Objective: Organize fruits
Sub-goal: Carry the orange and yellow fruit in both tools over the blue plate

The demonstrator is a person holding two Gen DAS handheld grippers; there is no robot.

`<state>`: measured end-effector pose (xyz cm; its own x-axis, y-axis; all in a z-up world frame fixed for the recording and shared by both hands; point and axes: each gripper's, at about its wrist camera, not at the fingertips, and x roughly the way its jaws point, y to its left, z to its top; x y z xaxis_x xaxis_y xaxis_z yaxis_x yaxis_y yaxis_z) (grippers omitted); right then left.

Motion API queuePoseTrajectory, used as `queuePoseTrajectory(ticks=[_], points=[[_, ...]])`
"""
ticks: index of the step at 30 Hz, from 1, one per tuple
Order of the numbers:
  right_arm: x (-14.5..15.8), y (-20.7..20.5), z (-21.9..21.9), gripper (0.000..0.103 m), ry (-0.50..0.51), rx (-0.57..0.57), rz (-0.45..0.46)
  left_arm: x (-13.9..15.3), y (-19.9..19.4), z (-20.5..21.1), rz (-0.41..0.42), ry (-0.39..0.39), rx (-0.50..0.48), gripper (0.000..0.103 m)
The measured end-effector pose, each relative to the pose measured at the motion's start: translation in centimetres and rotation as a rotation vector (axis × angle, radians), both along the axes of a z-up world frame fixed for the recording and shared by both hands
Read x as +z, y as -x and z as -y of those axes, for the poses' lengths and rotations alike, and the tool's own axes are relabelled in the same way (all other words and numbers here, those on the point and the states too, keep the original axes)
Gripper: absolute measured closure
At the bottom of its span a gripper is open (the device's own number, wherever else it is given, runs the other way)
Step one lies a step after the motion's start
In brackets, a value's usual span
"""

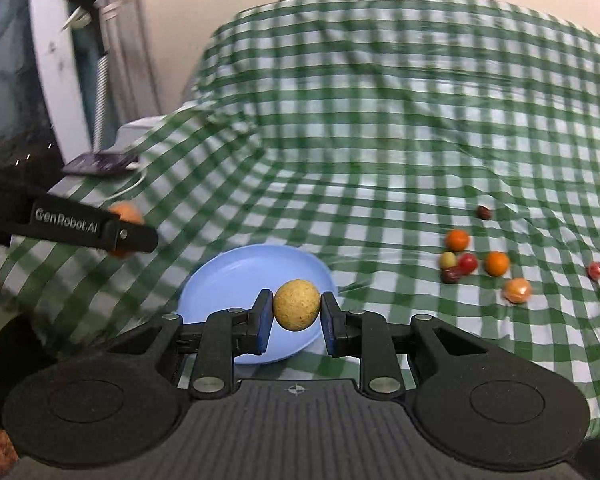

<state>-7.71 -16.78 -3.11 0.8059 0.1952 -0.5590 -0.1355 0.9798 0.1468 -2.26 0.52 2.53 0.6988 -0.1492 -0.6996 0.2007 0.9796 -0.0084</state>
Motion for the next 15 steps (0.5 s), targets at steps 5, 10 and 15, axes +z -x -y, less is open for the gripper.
queuePoseTrajectory(ticks=[5, 10, 15], points=[[0.4, 0.1, -1.8, 0.076, 0.035, 0.022, 0.006, 0.2, 0.9, -2.0, 0.015, 0.026, 0.028, 0.063], [0.6, 0.4, -2.1, 0.076, 0.054, 0.025, 0.004, 0.3, 0.9, -3.0, 0.024, 0.050, 0.047, 0.063], [0.6, 0.5, -2.1, 0.076, 0.057, 0.028, 0.006, 0.3, 0.8, -3.1, 0.026, 0.061, 0.044, 0.063]])
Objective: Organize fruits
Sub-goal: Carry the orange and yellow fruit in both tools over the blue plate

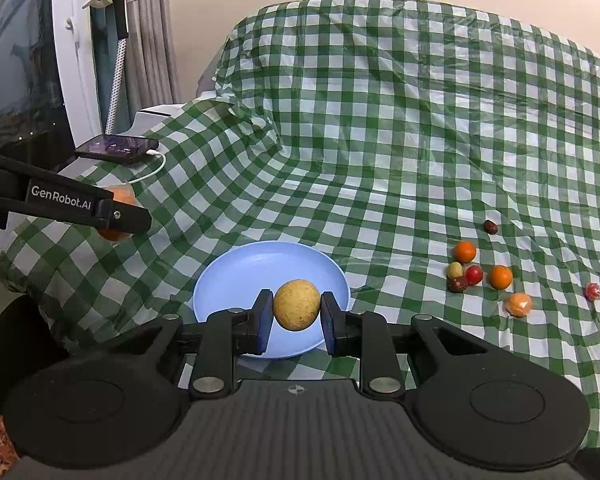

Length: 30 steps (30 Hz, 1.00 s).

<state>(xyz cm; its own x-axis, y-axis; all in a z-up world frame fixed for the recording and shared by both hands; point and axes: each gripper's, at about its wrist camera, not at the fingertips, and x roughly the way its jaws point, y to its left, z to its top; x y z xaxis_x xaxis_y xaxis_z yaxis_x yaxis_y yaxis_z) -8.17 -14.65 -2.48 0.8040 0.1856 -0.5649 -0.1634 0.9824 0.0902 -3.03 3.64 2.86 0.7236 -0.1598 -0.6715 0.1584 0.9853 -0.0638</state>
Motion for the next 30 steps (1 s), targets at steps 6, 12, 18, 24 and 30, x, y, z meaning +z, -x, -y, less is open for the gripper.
queuePoseTrajectory(ticks=[6, 12, 18, 24, 30], points=[[-0.1, -0.1, 0.0, 0.076, -0.001, -0.004, -0.005, -0.2, -0.2, 0.0, -0.002, 0.004, 0.003, 0.063], [-0.5, -0.8, 0.5, 0.076, 0.002, 0.003, -0.014, -0.6, -1.1, 0.1, -0.016, 0.000, 0.008, 0.063], [-1.1, -2.1, 0.4, 0.076, 0.014, 0.012, -0.023, -1.0, -2.7, 0.2, -0.016, -0.001, 0.010, 0.063], [-1.9, -4.3, -0.1, 0.076, 0.019, 0.021, -0.033, -1.6, -5.0, 0.5, -0.018, -0.008, 0.017, 0.063], [-3.1, -7.0, -0.7, 0.076, 0.035, 0.041, -0.052, -3.4, -7.9, 0.7, -0.063, -0.022, 0.014, 0.063]])
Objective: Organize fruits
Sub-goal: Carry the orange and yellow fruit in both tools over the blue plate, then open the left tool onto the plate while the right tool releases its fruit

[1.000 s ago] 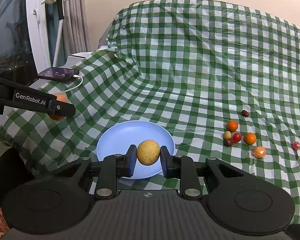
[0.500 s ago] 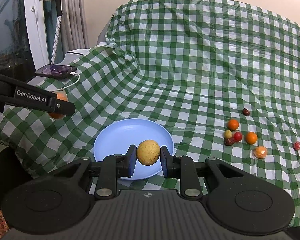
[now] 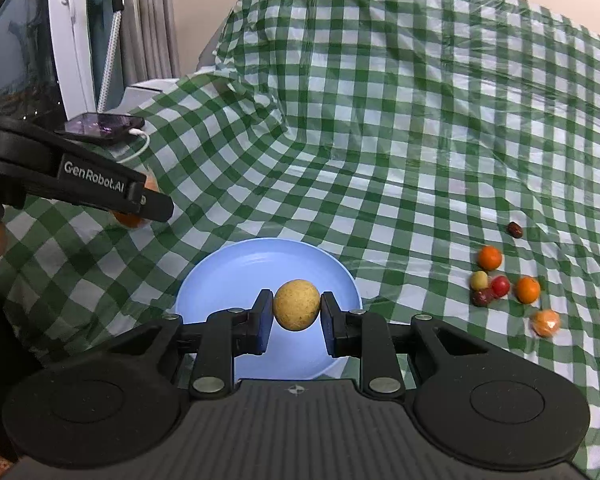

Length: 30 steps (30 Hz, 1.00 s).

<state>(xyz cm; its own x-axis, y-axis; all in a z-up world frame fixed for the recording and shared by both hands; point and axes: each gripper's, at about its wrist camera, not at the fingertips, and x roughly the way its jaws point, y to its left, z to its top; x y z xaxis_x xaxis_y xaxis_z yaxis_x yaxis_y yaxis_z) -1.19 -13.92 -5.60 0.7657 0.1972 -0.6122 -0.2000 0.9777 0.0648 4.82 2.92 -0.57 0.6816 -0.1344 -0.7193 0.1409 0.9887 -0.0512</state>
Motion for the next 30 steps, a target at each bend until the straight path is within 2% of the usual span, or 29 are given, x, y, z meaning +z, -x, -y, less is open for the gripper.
queuePoseTrajectory(ticks=[10, 16, 17, 18, 19, 20, 21, 22, 24, 30], points=[[-4.0, -4.0, -1.5, 0.076, 0.048, 0.038, -0.107, -5.7, -4.1, 0.6, -0.136, -0.083, -0.038, 0.063], [-5.8, -5.2, -2.3, 0.076, 0.077, 0.061, -0.146, -7.5, -5.6, 0.9, -0.159, -0.113, -0.062, 0.063], [-6.0, -5.4, -2.3, 0.076, 0.079, 0.063, -0.150, -7.4, -5.7, 1.0, -0.148, -0.114, -0.073, 0.061], [-6.1, -5.7, -2.2, 0.076, 0.078, 0.061, -0.155, -7.3, -5.7, 1.0, -0.131, -0.112, -0.086, 0.051], [-6.0, -5.9, -2.1, 0.071, 0.074, 0.059, -0.157, -7.1, -5.6, 1.0, -0.116, -0.108, -0.099, 0.031], [-5.8, -6.0, -2.0, 0.061, 0.068, 0.058, -0.156, -6.7, -5.5, 1.0, -0.095, -0.107, -0.107, 0.020], [-5.6, -6.1, -1.8, 0.046, 0.065, 0.053, -0.153, -6.3, -5.2, 0.9, -0.067, -0.112, -0.102, 0.004], [-5.2, -6.1, -1.7, 0.038, 0.065, 0.043, -0.148, -5.8, -4.9, 0.9, -0.037, -0.113, -0.097, 0.000], [-4.4, -5.6, -1.3, 0.014, 0.067, 0.015, -0.137, -5.0, -4.2, 0.9, -0.008, -0.116, -0.112, 0.000], [-2.6, -2.1, 0.0, 0.005, 0.033, -0.002, -0.167, -4.0, -1.6, 0.1, -0.050, -0.132, -0.092, 0.000]])
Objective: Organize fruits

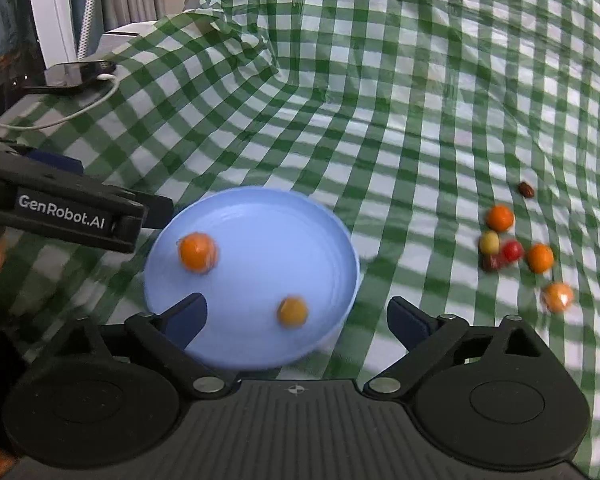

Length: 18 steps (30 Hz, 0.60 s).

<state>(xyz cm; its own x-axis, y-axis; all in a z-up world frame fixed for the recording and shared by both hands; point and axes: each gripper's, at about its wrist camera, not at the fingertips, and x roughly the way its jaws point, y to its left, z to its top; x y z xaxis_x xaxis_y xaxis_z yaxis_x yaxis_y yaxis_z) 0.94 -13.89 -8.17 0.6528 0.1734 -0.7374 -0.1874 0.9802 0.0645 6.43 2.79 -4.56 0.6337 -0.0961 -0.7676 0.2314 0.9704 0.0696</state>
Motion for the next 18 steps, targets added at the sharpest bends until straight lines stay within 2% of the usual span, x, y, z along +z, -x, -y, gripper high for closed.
queuePoseTrajectory(ticks=[4, 8, 18], points=[[0.9, 3.3, -0.4, 0.003, -0.016, 0.009, 0.001, 0.4, 2.7, -0.9, -0.032, -0.005, 0.042, 0.000], [2.2, 4.9, -1.2, 0.003, 0.007, 0.037, 0.056, 1.1, 4.9, -1.4, -0.030, -0.010, 0.056, 0.000], [4.6, 8.2, -0.8, 0.002, -0.005, 0.004, 0.156, 3.9, 8.5, -0.9, 0.062, -0.016, 0.065, 0.000]])
